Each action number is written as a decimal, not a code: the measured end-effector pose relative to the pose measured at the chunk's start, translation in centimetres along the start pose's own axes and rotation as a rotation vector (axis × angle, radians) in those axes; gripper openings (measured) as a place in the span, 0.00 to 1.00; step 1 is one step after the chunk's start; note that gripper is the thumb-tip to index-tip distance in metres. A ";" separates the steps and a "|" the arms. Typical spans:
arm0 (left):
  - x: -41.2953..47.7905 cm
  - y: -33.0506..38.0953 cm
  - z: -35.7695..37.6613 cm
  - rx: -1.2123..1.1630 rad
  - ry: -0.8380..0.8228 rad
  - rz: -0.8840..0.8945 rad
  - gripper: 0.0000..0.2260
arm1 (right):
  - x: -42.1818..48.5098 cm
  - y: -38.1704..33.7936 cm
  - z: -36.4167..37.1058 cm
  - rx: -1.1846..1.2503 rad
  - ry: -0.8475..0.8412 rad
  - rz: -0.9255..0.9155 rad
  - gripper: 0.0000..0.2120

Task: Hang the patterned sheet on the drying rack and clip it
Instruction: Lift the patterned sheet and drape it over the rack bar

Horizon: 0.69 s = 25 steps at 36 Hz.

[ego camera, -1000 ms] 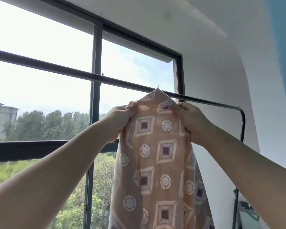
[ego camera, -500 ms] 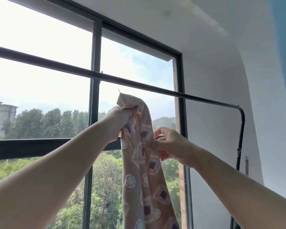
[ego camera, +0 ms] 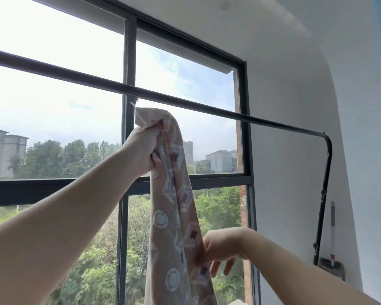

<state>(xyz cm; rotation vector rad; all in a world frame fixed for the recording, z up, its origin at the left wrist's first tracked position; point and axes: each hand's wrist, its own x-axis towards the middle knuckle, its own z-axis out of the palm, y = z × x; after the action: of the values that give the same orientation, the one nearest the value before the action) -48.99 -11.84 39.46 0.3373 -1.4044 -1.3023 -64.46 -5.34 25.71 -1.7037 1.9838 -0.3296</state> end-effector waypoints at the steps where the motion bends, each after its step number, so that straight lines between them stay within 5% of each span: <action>1: 0.1 0.0 -0.2 -0.008 -0.006 -0.002 0.09 | 0.3 0.2 0.2 0.000 -0.005 0.012 0.16; 4: 0.5 0.1 -1.0 -0.010 -0.005 0.006 0.08 | 0.7 0.6 -0.1 0.025 0.059 0.003 0.14; 10: 0.3 0.2 -2.6 0.156 -0.009 0.148 0.12 | 0.6 0.3 -2.4 0.514 0.539 -0.160 0.14; 12: 0.2 0.0 -3.4 0.253 -0.015 0.151 0.11 | -0.4 -1.1 -4.0 0.508 0.722 -0.262 0.17; 19: -0.6 1.7 -6.9 0.130 0.131 0.224 0.14 | -8.8 -6.7 -12.0 0.533 1.693 -0.691 0.17; 20: -1.2 0.8 -7.1 0.207 0.050 0.185 0.13 | -8.6 -6.7 -11.3 0.368 1.670 -0.674 0.17; 23: -2.8 -2.6 -7.3 0.535 -0.089 0.056 0.10 | -4.1 -4.7 -6.8 -0.198 1.030 -0.301 0.21; 25: -2.2 -2.7 -7.9 0.436 0.022 0.011 0.11 | -2.9 -3.6 -6.6 -0.120 1.003 -0.268 0.18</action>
<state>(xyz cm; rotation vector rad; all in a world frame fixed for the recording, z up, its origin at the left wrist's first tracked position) -42.90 -14.98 34.10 0.6317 -1.6647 -0.9713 -64.55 -4.14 33.65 -2.1139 2.4227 -1.4103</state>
